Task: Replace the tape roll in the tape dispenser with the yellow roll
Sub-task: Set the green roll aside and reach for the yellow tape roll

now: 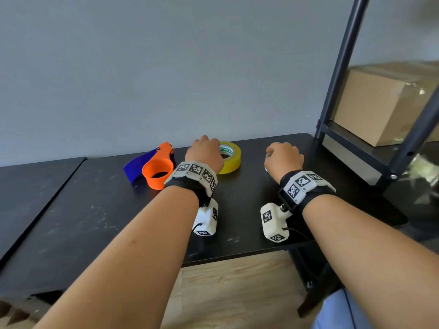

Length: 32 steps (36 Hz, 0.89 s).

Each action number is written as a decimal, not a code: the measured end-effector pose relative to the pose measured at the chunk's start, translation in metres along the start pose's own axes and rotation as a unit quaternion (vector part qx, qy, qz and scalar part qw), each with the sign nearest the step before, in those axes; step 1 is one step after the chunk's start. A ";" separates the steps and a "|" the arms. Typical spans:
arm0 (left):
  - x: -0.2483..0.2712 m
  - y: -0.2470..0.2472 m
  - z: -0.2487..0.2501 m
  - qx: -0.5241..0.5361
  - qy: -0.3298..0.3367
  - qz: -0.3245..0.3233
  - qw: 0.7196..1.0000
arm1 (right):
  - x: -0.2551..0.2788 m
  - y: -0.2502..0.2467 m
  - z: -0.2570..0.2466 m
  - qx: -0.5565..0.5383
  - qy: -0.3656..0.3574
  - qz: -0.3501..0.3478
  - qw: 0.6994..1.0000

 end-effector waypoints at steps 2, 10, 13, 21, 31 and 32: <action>0.001 -0.005 -0.007 -0.003 -0.006 0.003 1.000 | 0.001 -0.004 -0.011 -0.026 -0.014 -0.002 1.000; 0.010 -0.027 -0.049 -0.048 -0.061 0.003 0.997 | 0.016 -0.006 -0.068 -0.172 -0.089 -0.025 0.981; 0.015 -0.029 -0.071 -0.046 -0.096 0.000 0.994 | 0.023 -0.001 -0.085 -0.184 -0.104 -0.037 0.977; 0.029 -0.029 -0.105 -0.012 -0.106 0.020 0.994 | 0.040 0.003 -0.120 -0.179 -0.146 -0.031 0.972; 0.036 -0.044 -0.107 0.004 -0.113 0.049 0.992 | 0.042 0.012 -0.126 -0.166 -0.159 -0.076 0.970; 0.038 -0.049 -0.103 0.007 -0.139 0.032 0.990 | 0.042 0.013 -0.126 -0.163 -0.160 -0.077 0.971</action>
Point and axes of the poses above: each hand's wrist, its own x-axis away from the middle knuckle, its own y-axis out of the palm, z = x × y, the point moved 4 cm from there along -x, towards the middle knuckle, and after that the axes turned 13 degrees about x, right-handed, at the moved point
